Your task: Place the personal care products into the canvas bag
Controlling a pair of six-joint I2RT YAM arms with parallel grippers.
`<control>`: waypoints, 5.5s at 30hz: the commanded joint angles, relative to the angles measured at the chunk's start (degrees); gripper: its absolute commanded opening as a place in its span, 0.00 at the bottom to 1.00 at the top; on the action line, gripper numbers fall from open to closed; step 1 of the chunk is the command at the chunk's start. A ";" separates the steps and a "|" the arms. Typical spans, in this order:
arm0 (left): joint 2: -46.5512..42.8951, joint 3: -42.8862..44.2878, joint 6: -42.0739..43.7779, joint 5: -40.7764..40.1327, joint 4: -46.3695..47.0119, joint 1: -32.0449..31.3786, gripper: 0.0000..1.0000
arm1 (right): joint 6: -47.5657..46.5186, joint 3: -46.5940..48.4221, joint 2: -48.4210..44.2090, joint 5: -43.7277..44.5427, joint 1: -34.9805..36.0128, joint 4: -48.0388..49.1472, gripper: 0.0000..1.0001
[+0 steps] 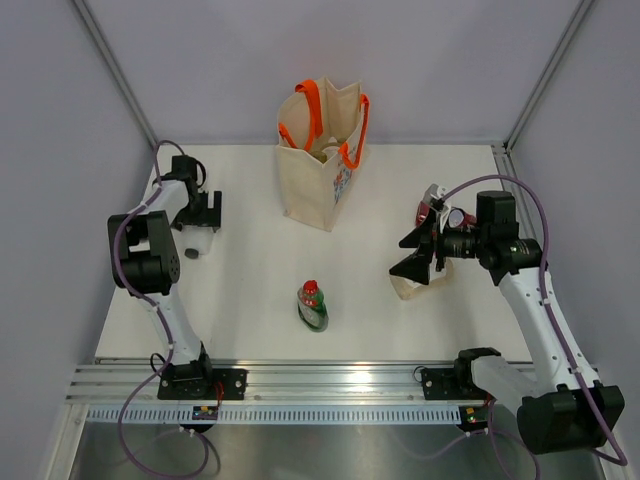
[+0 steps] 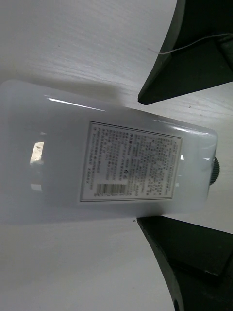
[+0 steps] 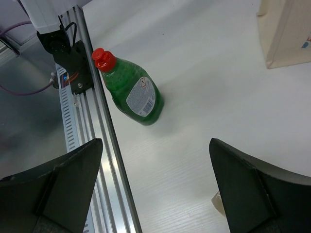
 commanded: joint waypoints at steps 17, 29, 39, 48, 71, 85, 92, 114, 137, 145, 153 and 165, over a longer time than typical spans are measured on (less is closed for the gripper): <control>3.34 5.62 -8.39 21.62 -4.20 0.68 0.00 | 2.49 0.08 -4.05 -3.45 -4.22 0.45 0.99; -22.56 -22.86 -43.63 55.67 35.23 -0.28 0.00 | -2.08 4.39 -5.55 2.18 -7.02 -8.77 0.99; -37.44 -22.70 -54.36 54.55 41.26 -8.63 0.00 | -3.05 3.43 -8.09 4.64 -9.14 -11.16 1.00; -30.61 4.70 -44.18 38.90 24.05 -18.04 0.00 | -2.44 1.76 -9.06 3.50 -10.99 -10.19 0.99; 12.47 55.97 -30.65 13.67 15.86 -27.61 0.31 | 0.20 -2.81 -13.81 -0.37 -12.04 -6.59 0.99; 5.89 54.04 -23.88 11.12 8.92 -29.64 0.99 | 5.56 7.37 -4.15 15.95 -12.92 -9.66 0.99; -9.46 43.60 -19.31 9.98 7.06 -29.55 0.99 | -9.80 16.17 4.73 23.44 -12.92 -21.78 0.99; -80.50 -45.78 -36.17 13.94 11.65 -28.50 0.99 | -53.15 35.32 43.13 44.89 -12.92 -23.55 0.99; -92.56 -52.23 -47.51 16.13 6.72 -28.50 0.99 | -52.71 54.58 71.26 50.08 -11.43 -23.11 1.00; -93.88 -52.31 -48.57 16.22 6.45 -28.50 0.99 | -50.60 55.47 74.00 52.28 -9.50 -23.12 0.88; -94.23 -52.05 -49.27 17.36 6.98 -28.50 0.99 | -46.30 47.91 69.96 51.75 -7.74 -19.70 0.77; -96.25 -52.67 -50.59 19.29 6.98 -28.50 0.99 | -29.60 27.26 55.55 52.89 -6.24 0.50 0.40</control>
